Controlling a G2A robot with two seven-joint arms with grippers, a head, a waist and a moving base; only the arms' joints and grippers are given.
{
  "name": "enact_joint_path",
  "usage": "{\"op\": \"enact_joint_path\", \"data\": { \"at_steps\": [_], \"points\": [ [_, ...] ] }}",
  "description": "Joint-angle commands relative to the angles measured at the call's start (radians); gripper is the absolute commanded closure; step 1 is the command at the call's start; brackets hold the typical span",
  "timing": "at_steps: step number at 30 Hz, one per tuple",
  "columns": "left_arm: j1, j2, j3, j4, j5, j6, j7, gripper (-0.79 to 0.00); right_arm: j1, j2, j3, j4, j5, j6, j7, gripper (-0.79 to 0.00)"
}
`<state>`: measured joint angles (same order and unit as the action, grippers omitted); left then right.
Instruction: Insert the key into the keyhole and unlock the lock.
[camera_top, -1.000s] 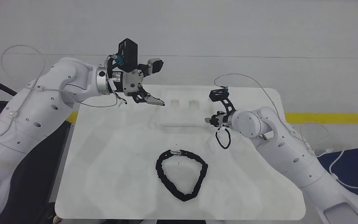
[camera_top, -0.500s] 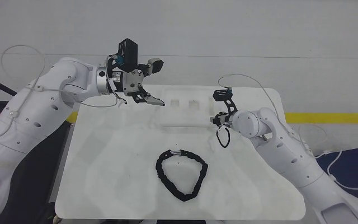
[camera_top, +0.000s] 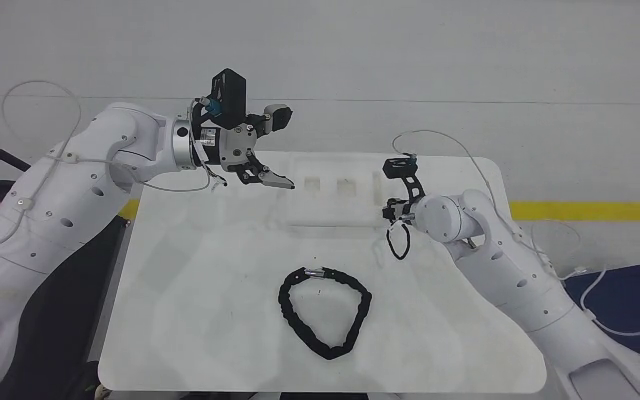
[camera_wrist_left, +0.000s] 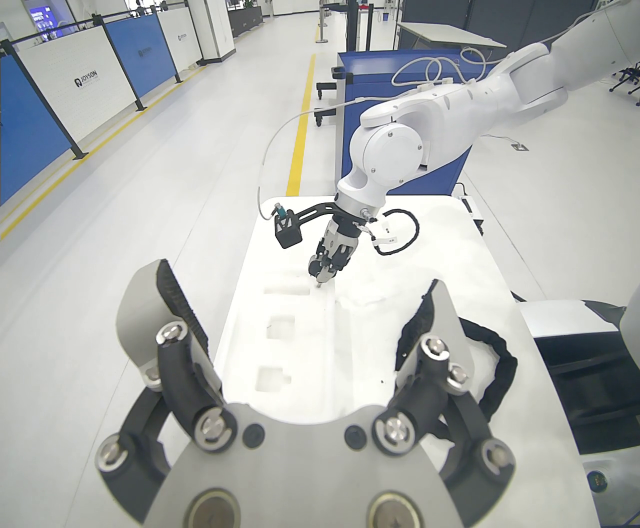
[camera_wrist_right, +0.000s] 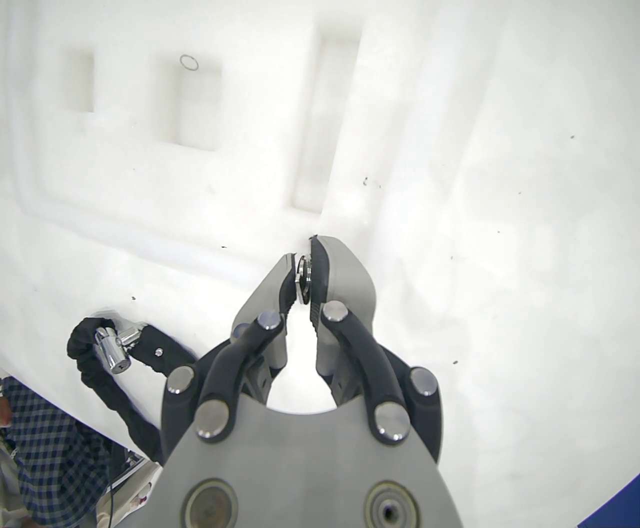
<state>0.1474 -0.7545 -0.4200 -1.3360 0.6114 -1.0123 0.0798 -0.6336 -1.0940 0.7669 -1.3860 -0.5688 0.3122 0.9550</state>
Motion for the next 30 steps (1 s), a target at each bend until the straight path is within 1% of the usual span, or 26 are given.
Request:
{"op": "enact_joint_path", "data": {
  "at_steps": [1, 11, 18, 25, 30],
  "points": [
    [0.000, 0.000, 0.000, 0.000, 0.000, 0.000, 0.000, -0.785, 0.001, -0.002, 0.001, -0.004, -0.006, 0.001, 0.005, 0.000],
    [0.000, 0.000, 0.000, 0.000, 0.000, 0.000, 0.000, -0.785, 0.000, -0.005, 0.029, -0.055, -0.024, -0.003, 0.050, 0.000],
    [0.000, 0.000, 0.000, 0.000, 0.000, 0.000, 0.000, -0.785, -0.016, 0.003, 0.078, -0.111, -0.018, -0.028, 0.085, 0.000],
    [0.000, 0.000, 0.000, 0.000, 0.000, 0.000, 0.000, -0.785, -0.063, 0.023, 0.196, -0.159, 0.123, -0.149, 0.120, 0.000],
    [0.000, 0.000, 0.000, 0.000, 0.000, 0.000, 0.000, -0.785, -0.120, 0.043, 0.307, -0.196, 0.279, -0.248, 0.156, 0.000]
  ]
}}
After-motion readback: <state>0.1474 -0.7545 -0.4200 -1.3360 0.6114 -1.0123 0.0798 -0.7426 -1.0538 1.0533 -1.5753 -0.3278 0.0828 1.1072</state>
